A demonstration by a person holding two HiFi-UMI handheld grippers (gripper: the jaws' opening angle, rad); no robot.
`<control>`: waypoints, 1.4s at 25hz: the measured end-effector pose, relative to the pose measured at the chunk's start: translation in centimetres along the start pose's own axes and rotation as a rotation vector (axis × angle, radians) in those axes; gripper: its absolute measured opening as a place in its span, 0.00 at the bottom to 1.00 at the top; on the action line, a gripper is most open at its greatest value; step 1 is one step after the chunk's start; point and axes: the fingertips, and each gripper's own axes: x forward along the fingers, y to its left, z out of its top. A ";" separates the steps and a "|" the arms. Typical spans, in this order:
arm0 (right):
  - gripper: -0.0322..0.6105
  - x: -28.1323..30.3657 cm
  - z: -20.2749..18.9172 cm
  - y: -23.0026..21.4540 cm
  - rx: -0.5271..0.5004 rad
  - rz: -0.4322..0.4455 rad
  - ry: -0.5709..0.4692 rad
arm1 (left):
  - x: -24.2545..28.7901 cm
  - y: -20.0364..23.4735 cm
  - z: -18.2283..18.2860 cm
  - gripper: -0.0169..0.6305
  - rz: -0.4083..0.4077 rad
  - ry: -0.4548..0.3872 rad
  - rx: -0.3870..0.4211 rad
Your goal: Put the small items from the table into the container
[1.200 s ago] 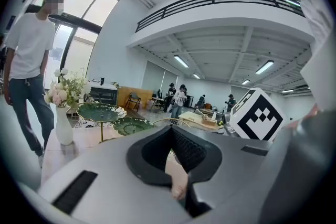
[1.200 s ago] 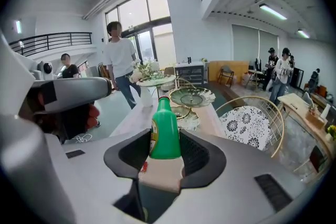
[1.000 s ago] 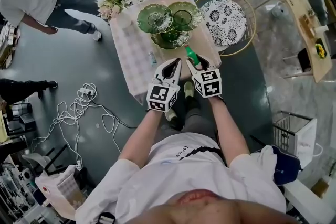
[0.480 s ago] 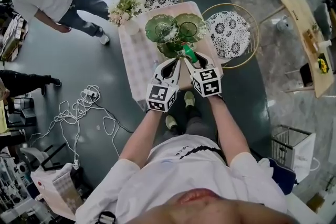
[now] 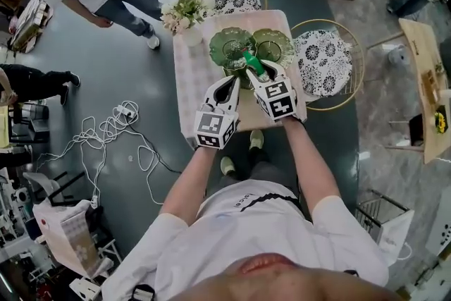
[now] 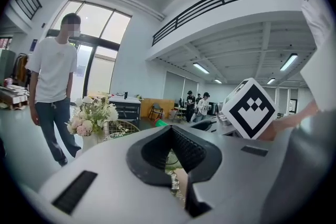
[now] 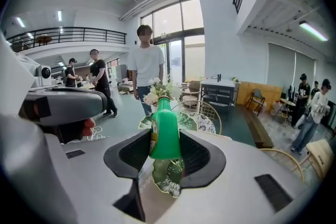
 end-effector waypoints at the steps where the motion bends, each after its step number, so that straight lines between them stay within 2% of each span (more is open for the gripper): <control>1: 0.33 0.7 0.2 -0.2 -0.018 0.011 0.010 | 0.3 0.5 0.0 0.04 0.013 0.001 -0.003; 8: 0.33 4.5 1.1 -0.7 -0.134 0.105 0.085 | 2.5 3.1 0.3 0.04 0.080 0.002 -0.023; 13: 0.33 6.9 0.6 -0.7 -0.286 0.180 0.168 | 4.0 4.9 -0.4 0.04 0.123 0.011 -0.037; 20: 0.33 9.9 -0.6 -0.5 -0.408 0.250 0.261 | 4.8 6.6 -1.6 0.04 0.171 0.033 -0.056; 27: 0.33 11.3 -1.2 -0.3 -0.468 0.262 0.302 | 4.8 7.5 -2.2 0.04 0.196 0.043 -0.071; 35: 0.35 10.4 -0.1 -0.8 -0.423 0.222 0.244 | 5.0 7.2 -2.4 0.04 0.183 0.046 -0.077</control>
